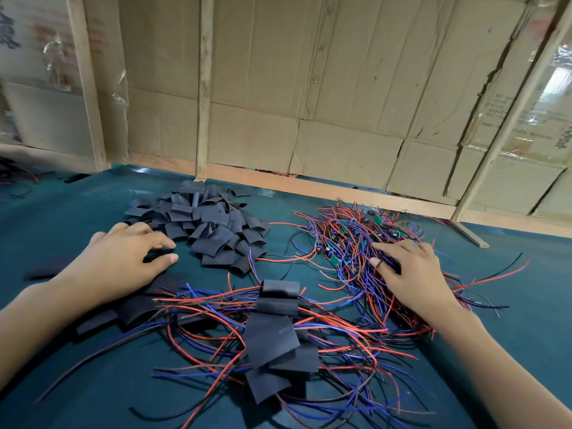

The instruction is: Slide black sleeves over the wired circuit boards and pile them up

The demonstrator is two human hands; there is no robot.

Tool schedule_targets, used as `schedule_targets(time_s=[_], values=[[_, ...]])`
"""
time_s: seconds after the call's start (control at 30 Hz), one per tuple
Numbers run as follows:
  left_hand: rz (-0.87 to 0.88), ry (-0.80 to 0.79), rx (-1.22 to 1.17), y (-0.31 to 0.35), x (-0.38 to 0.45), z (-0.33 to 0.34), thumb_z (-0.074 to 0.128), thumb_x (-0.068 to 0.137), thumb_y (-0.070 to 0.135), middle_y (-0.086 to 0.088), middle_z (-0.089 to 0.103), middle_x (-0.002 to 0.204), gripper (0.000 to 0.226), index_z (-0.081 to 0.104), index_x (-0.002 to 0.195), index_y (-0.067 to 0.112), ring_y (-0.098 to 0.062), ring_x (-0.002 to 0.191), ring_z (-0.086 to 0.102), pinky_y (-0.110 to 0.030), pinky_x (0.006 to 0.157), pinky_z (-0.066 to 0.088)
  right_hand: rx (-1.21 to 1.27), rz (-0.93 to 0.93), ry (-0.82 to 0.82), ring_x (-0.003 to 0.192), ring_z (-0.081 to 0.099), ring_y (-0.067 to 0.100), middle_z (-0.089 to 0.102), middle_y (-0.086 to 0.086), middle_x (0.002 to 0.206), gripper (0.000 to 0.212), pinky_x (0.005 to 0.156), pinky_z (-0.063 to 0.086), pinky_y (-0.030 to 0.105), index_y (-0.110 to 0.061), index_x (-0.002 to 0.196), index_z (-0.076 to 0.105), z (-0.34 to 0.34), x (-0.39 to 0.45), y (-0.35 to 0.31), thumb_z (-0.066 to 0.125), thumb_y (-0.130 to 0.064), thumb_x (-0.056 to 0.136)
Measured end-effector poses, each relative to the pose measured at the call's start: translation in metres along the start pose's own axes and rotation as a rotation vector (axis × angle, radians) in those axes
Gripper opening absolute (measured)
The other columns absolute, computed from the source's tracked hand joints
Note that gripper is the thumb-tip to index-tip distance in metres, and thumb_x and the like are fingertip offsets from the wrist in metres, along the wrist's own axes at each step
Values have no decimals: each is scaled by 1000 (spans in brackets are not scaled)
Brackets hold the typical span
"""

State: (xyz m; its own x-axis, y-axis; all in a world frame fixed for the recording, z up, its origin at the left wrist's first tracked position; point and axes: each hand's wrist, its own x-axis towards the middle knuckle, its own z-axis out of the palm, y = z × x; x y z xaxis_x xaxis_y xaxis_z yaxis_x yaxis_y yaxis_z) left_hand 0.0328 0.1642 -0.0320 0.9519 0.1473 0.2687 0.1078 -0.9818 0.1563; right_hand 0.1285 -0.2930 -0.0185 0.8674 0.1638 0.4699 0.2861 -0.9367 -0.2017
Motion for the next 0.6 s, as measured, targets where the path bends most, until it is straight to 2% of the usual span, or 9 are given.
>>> schedule_targets(time_s=[0.07, 0.1, 0.2, 0.27, 0.33, 0.4, 0.5, 0.6], values=[[41, 37, 5, -1, 0, 0, 41, 92, 63, 17, 52, 93, 32, 65, 104, 45, -16, 102, 51, -40, 84, 37, 82, -45, 111, 97, 53, 35, 73, 5, 98, 20, 90, 44, 46, -20, 110, 77, 4, -2, 5, 69, -15, 93], [63, 47, 4, -1, 0, -2, 33, 91, 66, 18, 52, 88, 39, 65, 100, 44, -14, 97, 54, -38, 81, 36, 93, -71, 150, 94, 55, 34, 74, 4, 92, 18, 88, 45, 44, -17, 105, 79, 5, -4, 7, 70, -9, 91], [122, 93, 92, 4, -2, -9, 11, 86, 79, 21, 55, 81, 61, 61, 96, 47, -7, 89, 62, -35, 77, 36, 130, -70, 234, 92, 61, 35, 75, 6, 89, 15, 86, 46, 40, -9, 100, 79, 6, -10, 5, 70, -3, 90], [123, 108, 224, 5, -3, -14, 9, 76, 87, 22, 53, 85, 67, 58, 108, 53, -5, 91, 63, -34, 75, 35, 169, -25, 277, 95, 65, 35, 76, 10, 94, 17, 86, 44, 32, -7, 103, 78, 5, -10, 5, 69, 0, 90], [69, 69, 328, 2, -3, -15, 9, 68, 93, 21, 52, 100, 75, 49, 120, 57, -6, 98, 63, -34, 75, 32, 220, 8, 320, 96, 67, 34, 76, 11, 98, 19, 84, 39, 21, -6, 103, 78, 1, -10, 4, 69, 2, 89], [6, 23, 385, 0, -3, -17, 11, 67, 94, 18, 52, 110, 75, 45, 122, 56, -8, 102, 63, -35, 74, 30, 267, 38, 327, 95, 68, 33, 76, 12, 100, 19, 80, 35, 15, -6, 104, 78, -2, -11, 2, 68, 1, 90], [-51, -37, 358, 1, -2, -21, 30, 79, 84, 16, 58, 116, 61, 47, 125, 48, -11, 109, 61, -37, 77, 38, 272, 47, 302, 97, 66, 31, 76, 11, 103, 18, 83, 36, 16, -8, 104, 78, -5, -14, -4, 67, -2, 91], [-112, -97, 283, 2, -3, -20, 44, 84, 75, 10, 62, 119, 53, 49, 126, 43, -18, 112, 60, -34, 77, 46, 140, 43, 371, 100, 59, 32, 71, 5, 97, 24, 94, 41, 35, -12, 114, 73, -12, -12, -15, 70, -14, 90]])
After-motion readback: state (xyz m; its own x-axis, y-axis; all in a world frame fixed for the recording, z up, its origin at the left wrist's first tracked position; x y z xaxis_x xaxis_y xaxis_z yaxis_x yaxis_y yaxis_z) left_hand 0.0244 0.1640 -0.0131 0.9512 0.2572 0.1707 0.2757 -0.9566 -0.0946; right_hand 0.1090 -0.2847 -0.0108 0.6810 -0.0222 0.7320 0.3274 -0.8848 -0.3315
